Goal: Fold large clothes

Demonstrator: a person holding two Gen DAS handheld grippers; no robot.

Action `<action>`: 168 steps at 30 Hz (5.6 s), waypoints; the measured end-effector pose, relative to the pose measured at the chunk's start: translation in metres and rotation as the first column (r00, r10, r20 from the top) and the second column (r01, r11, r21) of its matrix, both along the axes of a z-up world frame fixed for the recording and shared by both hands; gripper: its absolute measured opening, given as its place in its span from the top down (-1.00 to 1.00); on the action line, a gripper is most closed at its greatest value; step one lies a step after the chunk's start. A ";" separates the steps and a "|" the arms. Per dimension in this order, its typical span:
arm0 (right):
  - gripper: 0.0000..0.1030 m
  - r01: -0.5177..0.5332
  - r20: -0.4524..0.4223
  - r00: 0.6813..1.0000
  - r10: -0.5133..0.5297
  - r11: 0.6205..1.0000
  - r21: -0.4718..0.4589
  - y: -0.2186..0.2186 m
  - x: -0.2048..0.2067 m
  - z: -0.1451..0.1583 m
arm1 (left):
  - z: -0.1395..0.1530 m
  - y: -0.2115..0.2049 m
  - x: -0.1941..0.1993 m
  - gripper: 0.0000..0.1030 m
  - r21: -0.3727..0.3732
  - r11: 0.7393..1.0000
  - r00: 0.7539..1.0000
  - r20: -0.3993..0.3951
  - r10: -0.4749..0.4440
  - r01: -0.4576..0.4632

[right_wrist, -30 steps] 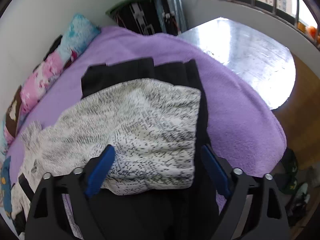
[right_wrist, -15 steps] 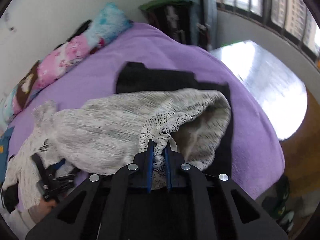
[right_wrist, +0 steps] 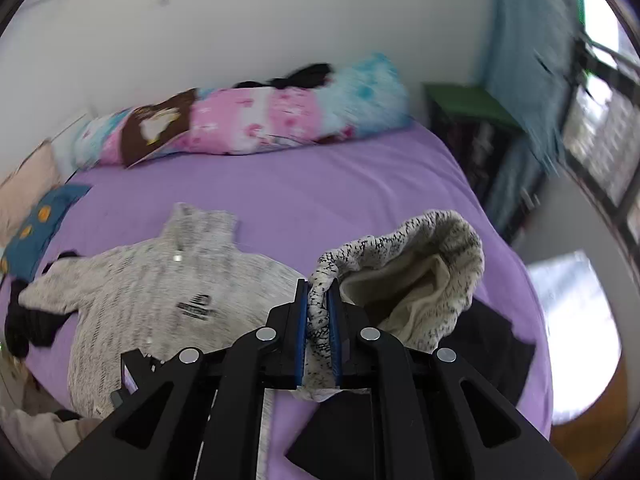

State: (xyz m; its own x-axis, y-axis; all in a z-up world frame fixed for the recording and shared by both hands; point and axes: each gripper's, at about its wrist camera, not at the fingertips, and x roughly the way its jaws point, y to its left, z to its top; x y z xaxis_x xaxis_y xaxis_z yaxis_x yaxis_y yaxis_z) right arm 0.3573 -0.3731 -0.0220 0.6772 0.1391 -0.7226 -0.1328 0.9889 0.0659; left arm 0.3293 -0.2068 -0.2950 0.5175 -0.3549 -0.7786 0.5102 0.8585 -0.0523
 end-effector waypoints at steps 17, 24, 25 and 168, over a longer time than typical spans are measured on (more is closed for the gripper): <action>0.81 -0.309 0.041 0.948 0.314 0.945 -0.107 0.215 0.045 0.052 | -0.042 0.161 -0.024 -0.89 0.048 0.978 0.977 -0.051 0.207 -0.205; 0.98 -0.461 0.075 0.876 0.477 0.872 -0.161 0.319 0.056 0.071 | -0.045 0.167 -0.046 -0.89 0.005 0.980 0.979 -0.043 0.200 -0.200; 0.98 -0.494 0.085 0.856 0.511 0.854 -0.161 0.337 0.055 0.074 | -0.045 0.168 -0.047 -0.89 -0.003 0.980 0.979 -0.045 0.199 -0.200; -0.54 -0.354 -0.381 0.864 0.330 0.935 0.007 0.160 0.135 -0.241 | 0.021 0.301 0.052 -0.88 0.023 0.880 0.879 0.053 0.473 -0.475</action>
State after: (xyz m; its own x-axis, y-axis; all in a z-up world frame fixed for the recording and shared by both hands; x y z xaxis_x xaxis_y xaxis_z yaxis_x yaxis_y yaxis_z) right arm 0.4922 -0.2132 -0.2631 0.2770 0.2605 -0.9249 -0.4412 0.8896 0.1185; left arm 0.3817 0.0939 -0.2739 0.6513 -0.0320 -0.7582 0.0428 0.9991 -0.0054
